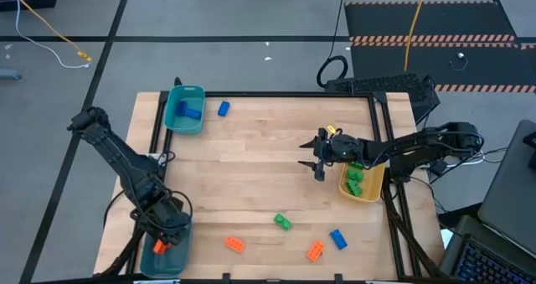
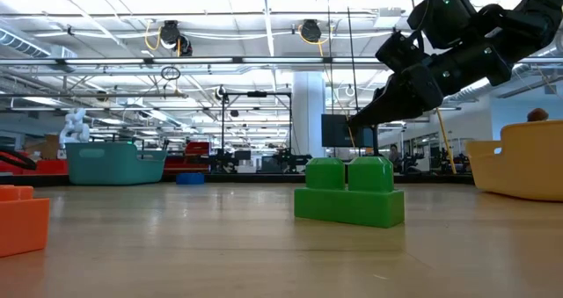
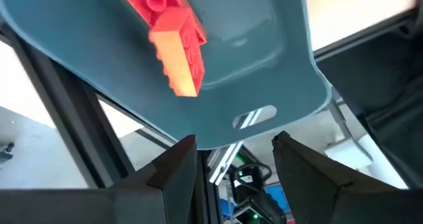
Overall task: Sort & place blocks by color
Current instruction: Put the orange game piece into the dark blue bin
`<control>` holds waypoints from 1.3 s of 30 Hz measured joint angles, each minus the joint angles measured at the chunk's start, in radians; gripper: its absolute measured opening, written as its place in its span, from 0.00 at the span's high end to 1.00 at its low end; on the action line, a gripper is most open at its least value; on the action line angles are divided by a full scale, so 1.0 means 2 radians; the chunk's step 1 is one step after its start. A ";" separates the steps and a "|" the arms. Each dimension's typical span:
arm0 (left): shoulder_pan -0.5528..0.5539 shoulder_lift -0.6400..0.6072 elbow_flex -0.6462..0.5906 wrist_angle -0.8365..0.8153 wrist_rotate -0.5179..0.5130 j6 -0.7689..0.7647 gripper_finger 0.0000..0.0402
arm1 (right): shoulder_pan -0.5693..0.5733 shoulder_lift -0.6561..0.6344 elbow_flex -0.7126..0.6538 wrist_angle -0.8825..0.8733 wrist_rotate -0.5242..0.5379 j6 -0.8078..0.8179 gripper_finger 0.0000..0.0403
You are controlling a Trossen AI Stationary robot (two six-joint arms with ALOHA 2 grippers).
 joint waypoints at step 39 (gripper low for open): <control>0.175 0.134 0.000 0.463 -0.228 0.662 0.64 | 0.001 0.000 0.000 0.026 -0.039 0.035 0.35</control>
